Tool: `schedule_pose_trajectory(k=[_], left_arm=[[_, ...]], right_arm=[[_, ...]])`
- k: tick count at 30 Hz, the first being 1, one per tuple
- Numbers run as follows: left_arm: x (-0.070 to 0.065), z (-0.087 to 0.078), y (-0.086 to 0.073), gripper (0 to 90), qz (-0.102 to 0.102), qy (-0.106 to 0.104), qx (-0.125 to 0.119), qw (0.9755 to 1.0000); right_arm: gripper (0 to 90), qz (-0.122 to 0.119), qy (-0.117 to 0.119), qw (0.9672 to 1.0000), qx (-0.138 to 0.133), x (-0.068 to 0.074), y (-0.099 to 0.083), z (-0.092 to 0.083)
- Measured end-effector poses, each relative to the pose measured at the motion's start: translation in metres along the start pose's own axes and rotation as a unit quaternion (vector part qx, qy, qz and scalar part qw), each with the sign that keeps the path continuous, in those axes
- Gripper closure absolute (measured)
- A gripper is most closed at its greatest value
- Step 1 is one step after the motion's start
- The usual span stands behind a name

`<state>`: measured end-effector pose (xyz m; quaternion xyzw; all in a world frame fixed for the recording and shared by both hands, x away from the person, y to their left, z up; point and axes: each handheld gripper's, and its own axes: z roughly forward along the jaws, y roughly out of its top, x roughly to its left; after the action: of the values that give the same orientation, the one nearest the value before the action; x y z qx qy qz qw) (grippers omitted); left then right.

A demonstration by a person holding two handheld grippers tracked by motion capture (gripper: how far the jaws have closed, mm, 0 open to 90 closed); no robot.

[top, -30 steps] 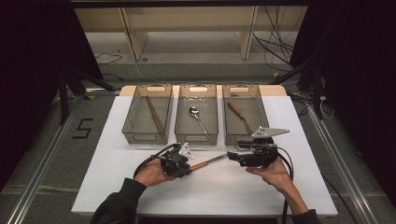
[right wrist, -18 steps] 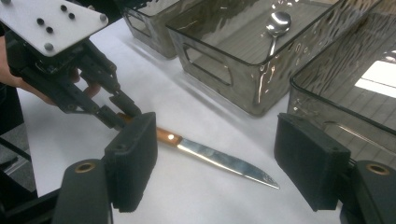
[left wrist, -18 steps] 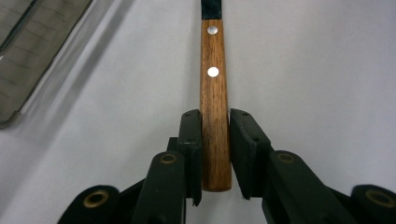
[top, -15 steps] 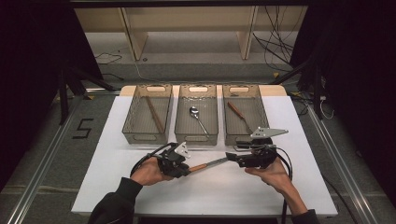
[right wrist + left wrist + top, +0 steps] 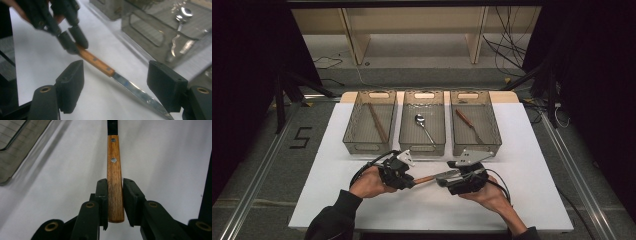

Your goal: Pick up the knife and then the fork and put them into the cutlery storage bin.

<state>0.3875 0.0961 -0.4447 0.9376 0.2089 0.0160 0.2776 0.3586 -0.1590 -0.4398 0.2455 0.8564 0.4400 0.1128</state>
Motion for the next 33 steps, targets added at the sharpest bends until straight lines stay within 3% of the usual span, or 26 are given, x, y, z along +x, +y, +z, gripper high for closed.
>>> schedule_pose_trajectory(k=[5, 11, 17, 20, 27, 31, 33], left_arm=[[0.002, -0.001, 0.0, 74.7, -0.008, -0.002, 0.006, 0.9999], [-0.001, -0.003, 0.002, 74.7, -0.007, -0.001, 0.007, 0.9999], [-0.003, -0.003, 0.003, 74.7, -0.007, -0.003, 0.009, 0.9999], [-0.003, -0.004, 0.004, 74.7, -0.009, -0.005, 0.01, 0.9999], [-0.004, -0.004, 0.005, 74.7, -0.007, -0.004, 0.017, 0.9998], [-0.005, -0.005, 0.006, 74.7, -0.011, -0.005, 0.02, 0.9997], [-0.005, -0.006, 0.007, 74.7, -0.009, -0.005, 0.022, 0.9997]], right_arm=[[30.8, -0.044, -0.006, 0.999, 0.008, 0.015, -0.003, 0.015], [31.2, -0.104, -0.029, 0.9939, 0.026, 0.03, -0.006, 0.033], [34.9, -0.159, -0.067, 0.9842, 0.041, 0.037, -0.011, 0.049], [37.4, -0.187, -0.083, 0.9779, 0.044, 0.041, -0.012, 0.053], [45.9, -0.231, -0.111, 0.9651, 0.054, 0.048, -0.016, 0.063], [50.8, -0.267, -0.128, 0.9534, 0.057, 0.052, -0.018, 0.067], [53.5, -0.271, -0.134, 0.9517, 0.056, 0.054, -0.019, 0.069]])
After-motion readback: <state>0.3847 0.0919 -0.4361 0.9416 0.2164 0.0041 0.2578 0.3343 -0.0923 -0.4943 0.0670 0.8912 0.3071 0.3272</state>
